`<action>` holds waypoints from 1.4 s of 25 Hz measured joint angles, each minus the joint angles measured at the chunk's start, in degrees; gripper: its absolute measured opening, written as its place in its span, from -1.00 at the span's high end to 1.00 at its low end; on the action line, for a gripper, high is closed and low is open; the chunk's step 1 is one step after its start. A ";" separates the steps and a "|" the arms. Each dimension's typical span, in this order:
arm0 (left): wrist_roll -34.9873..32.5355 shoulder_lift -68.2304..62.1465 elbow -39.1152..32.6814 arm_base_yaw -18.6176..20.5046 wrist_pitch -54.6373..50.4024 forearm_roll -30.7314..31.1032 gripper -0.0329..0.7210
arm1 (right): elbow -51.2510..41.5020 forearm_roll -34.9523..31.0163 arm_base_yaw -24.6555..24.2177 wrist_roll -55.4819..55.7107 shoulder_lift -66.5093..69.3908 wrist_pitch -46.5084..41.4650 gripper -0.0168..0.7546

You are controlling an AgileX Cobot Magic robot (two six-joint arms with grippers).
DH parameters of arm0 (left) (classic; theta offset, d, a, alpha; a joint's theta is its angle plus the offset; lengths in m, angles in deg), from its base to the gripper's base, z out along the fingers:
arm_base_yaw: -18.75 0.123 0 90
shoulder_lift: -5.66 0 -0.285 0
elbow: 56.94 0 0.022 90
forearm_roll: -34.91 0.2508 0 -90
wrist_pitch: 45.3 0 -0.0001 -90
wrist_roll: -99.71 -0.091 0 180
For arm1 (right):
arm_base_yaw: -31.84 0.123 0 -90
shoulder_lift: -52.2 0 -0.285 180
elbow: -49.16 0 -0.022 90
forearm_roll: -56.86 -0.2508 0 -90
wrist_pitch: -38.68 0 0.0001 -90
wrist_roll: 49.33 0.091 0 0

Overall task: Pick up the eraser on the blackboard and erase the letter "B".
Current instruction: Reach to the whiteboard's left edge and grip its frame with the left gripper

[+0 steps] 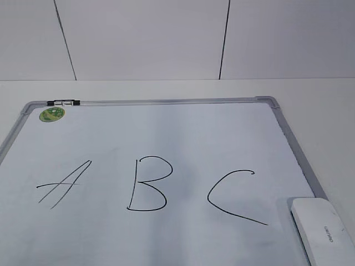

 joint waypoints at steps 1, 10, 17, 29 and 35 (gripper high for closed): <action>0.00 0.00 0.00 0.00 0.00 0.00 0.28 | 0.00 0.00 0.00 0.00 0.00 0.00 -0.56; 0.00 0.00 0.00 0.00 0.00 0.00 0.28 | 0.00 0.00 0.00 0.00 0.00 0.00 -0.56; 0.00 0.00 0.00 0.00 0.00 0.00 0.28 | 0.00 0.00 0.00 0.00 0.00 0.00 -0.56; 0.41 -0.55 0.21 0.00 -0.26 0.72 0.28 | 0.33 -0.25 0.00 0.00 0.00 -0.16 -0.56; 1.81 -8.32 3.93 0.00 -1.74 0.85 0.28 | 2.50 -2.31 0.00 0.00 1.86 -1.69 -0.56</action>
